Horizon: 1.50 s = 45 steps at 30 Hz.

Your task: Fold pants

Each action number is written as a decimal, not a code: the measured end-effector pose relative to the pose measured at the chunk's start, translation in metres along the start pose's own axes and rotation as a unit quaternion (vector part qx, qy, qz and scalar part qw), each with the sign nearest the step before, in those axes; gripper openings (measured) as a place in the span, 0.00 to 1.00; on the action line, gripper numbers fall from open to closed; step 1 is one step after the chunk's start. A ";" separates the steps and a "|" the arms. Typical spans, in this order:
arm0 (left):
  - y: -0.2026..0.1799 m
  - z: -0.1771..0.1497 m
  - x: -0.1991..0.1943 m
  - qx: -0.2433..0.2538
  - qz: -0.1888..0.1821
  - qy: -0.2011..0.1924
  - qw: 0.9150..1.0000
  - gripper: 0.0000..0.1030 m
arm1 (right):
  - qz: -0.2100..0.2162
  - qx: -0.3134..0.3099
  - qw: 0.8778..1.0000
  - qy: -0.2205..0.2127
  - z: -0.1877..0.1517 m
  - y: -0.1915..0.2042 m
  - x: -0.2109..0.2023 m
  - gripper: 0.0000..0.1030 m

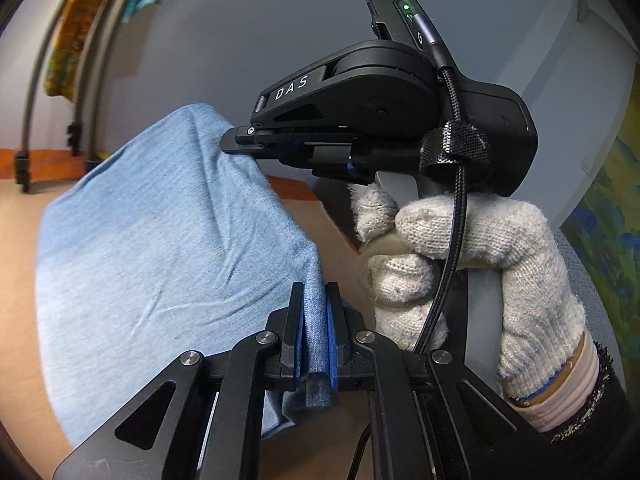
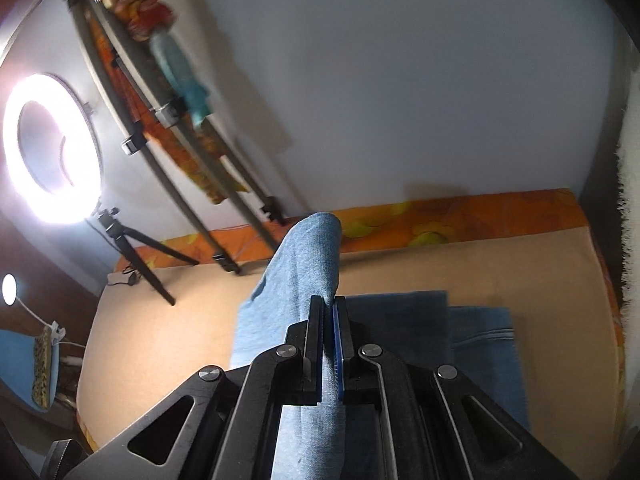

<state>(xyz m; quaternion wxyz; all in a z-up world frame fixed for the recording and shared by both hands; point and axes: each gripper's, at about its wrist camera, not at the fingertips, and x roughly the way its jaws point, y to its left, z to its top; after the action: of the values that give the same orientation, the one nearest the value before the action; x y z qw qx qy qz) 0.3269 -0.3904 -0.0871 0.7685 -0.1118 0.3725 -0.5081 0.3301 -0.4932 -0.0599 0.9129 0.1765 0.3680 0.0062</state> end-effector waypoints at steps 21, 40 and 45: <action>0.015 0.020 0.112 0.012 -0.021 0.073 0.997 0.07 | -0.015 0.073 0.997 0.026 -0.013 -0.125 0.014 0.01; 0.028 0.025 0.062 0.053 0.000 0.096 0.994 0.38 | -0.024 0.065 0.997 -0.026 -0.032 -0.148 -0.034 0.34; 0.053 0.012 0.018 0.046 0.044 0.085 0.994 0.39 | -0.020 0.024 0.999 -0.025 -0.049 -0.122 -0.046 0.36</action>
<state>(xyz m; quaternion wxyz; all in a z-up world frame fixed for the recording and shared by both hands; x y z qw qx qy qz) 0.3757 -0.3843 -0.1160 0.7604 -0.0165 0.4171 -0.4976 0.2488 -0.5983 -0.1014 0.9172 0.1913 0.3485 -0.0252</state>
